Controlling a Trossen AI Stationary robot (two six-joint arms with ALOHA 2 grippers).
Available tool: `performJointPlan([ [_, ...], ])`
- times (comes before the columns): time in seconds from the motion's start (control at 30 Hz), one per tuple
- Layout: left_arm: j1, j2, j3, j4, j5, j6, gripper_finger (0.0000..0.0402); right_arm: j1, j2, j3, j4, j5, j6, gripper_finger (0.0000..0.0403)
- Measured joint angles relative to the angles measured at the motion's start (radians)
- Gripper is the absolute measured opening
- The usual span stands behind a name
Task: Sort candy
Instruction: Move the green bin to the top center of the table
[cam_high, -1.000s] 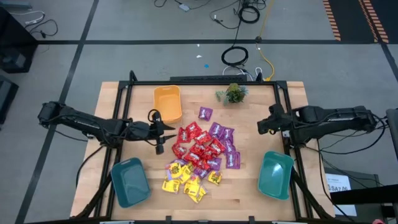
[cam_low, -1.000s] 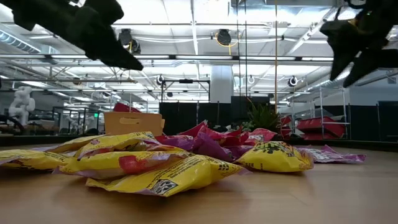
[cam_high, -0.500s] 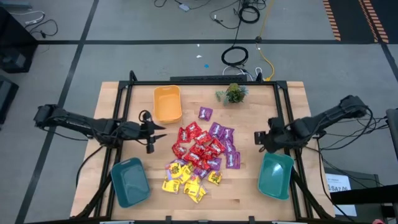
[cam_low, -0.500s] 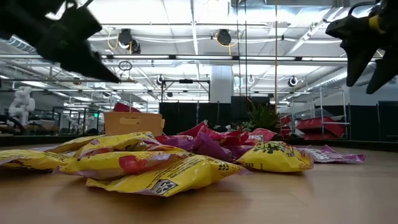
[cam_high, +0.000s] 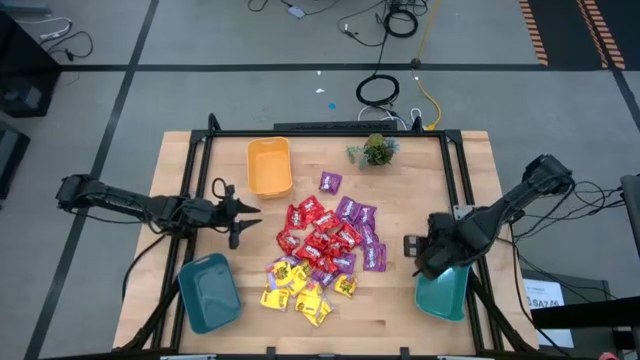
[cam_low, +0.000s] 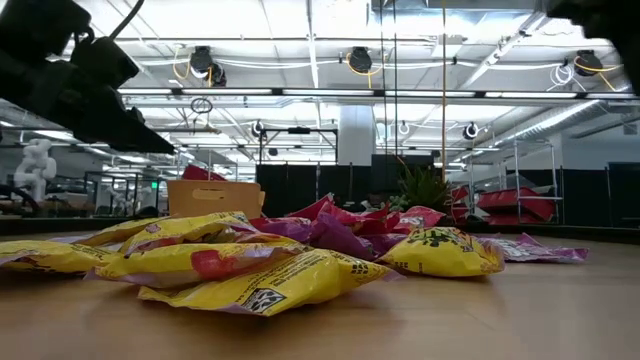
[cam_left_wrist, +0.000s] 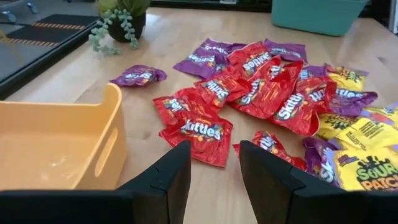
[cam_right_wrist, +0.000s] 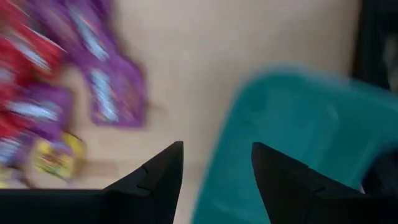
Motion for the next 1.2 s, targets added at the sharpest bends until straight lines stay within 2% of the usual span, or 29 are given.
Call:
performJointPlan([
  [0.07, 0.000, 0.000, 0.000, 0.000, 0.011, 0.007, 0.0148, 0.022, 0.051, 0.002, 0.005, -0.089, 0.046, 0.0183],
  [0.13, 0.000, 0.000, 0.000, 0.002, 0.016, 0.007, 0.0148, 0.045, 0.101, 0.001, 0.019, -0.130, 0.090, 0.0183],
  [0.33, 0.000, 0.000, 0.000, -0.001, 0.023, 0.007, 0.0148, 0.082, 0.181, 0.001, 0.165, -0.056, 0.111, 0.0183],
  [0.57, 0.000, 0.001, 0.000, 0.002, 0.043, 0.009, 0.0148, 0.084, 0.210, -0.026, 0.176, -0.072, 0.113, 0.0173],
  [0.67, 0.000, 0.001, 0.000, 0.002, 0.043, 0.009, 0.0148, 0.083, 0.199, -0.091, 0.208, -0.108, 0.118, 0.0153],
  [0.83, 0.000, 0.001, 0.000, -0.003, 0.043, 0.009, 0.0148, 0.075, 0.172, -0.232, 0.411, -0.104, 0.111, 0.0116],
  [0.93, 0.000, 0.001, 0.000, -0.003, 0.043, 0.009, 0.0148, 0.075, 0.172, -0.276, 0.441, -0.105, 0.109, 0.0079],
  [1.07, 0.000, 0.001, 0.000, -0.002, 0.043, 0.009, 0.0148, 0.070, 0.171, -0.262, 0.407, -0.100, 0.075, 0.0012],
  [1.2, 0.000, 0.001, 0.000, 0.002, 0.042, 0.017, 0.0148, 0.043, 0.171, -0.178, 0.299, -0.088, 0.017, 0.0005],
])
